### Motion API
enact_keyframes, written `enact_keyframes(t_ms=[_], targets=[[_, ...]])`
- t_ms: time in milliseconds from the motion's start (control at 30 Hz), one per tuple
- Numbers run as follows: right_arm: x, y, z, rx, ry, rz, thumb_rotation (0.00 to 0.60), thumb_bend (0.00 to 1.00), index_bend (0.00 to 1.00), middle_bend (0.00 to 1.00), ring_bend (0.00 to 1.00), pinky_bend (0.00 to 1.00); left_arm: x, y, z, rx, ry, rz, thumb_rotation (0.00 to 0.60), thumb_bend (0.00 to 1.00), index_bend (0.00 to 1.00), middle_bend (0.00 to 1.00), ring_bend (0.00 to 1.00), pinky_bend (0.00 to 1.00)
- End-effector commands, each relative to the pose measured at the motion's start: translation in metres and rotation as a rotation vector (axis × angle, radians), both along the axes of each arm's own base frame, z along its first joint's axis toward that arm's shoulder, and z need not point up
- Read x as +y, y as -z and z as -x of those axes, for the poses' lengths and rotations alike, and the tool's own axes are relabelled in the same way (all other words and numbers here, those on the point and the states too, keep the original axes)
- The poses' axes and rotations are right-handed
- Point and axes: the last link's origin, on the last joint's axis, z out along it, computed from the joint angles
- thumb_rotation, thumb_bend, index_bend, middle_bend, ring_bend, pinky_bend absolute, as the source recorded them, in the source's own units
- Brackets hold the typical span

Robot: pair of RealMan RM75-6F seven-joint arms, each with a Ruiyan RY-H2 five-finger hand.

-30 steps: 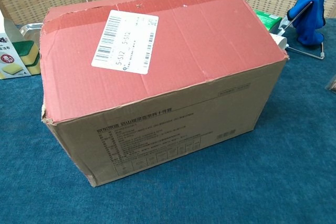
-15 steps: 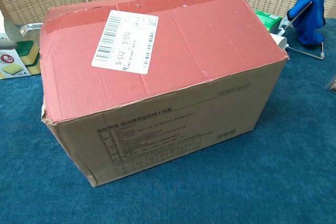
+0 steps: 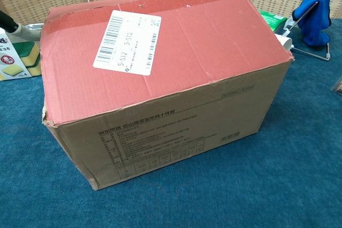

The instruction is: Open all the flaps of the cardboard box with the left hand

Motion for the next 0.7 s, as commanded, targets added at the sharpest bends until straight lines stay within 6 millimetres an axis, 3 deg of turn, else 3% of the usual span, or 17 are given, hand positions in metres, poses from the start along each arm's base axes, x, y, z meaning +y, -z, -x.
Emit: enact_keyframes(t_ms=[33,367,700], targets=[[0.0,-0.001,0.0,-0.002,-0.001,0.001,0.6,0.0,0.0,0.0,0.0,0.23,0.004,0.002,0.0,0.016,-0.008,-0.003,0.6,0.25,0.0,0.0,0.0,0.0],[0.001,-0.002,0.0,-0.015,0.0,-0.002,0.6,0.0,0.0,0.0,0.0,0.23,0.011,0.014,0.001,0.031,-0.041,0.001,0.6,0.25,0.0,0.0,0.0,0.0],[0.002,-0.003,-0.001,-0.021,-0.003,-0.006,0.6,0.0,0.0,0.0,0.0,0.23,0.027,0.013,-0.011,0.022,-0.046,-0.035,0.6,0.25,0.0,0.0,0.0,0.01]])
